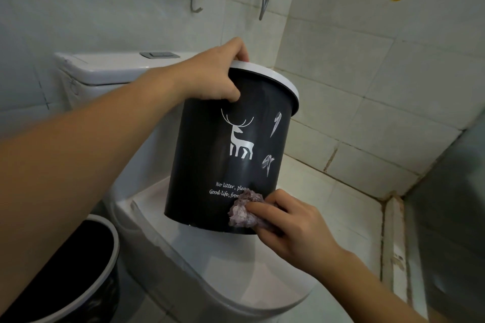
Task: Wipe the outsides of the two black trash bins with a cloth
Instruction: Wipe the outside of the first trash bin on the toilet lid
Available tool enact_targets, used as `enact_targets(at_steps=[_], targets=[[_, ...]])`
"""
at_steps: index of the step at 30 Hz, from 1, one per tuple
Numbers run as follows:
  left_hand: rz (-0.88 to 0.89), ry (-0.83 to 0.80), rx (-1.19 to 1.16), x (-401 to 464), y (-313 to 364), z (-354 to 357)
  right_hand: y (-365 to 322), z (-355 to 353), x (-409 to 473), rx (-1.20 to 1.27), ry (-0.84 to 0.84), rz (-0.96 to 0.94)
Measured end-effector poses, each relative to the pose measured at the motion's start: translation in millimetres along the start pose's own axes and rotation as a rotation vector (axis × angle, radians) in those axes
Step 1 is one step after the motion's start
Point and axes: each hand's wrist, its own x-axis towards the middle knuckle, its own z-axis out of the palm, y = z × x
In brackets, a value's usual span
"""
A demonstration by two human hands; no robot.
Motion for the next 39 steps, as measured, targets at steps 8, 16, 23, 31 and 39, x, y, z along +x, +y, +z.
enact_targets(at_steps=[8,16,23,31,39], targets=[[0.026,-0.074,0.066,-2,9,1,-2,-2,0,0.028,-0.015,-0.016],[-0.009,-0.100,-0.032,-4,8,2,-5,-5,0,0.040,-0.030,-0.053],[-0.009,-0.110,-0.028,-7,9,0,4,-12,15,-0.003,-0.013,-0.049],[0.004,-0.088,-0.032,-9,3,-1,6,-14,25,-0.044,0.027,-0.017],[0.027,-0.054,0.006,-14,4,-3,14,-25,44,-0.080,0.025,-0.064]])
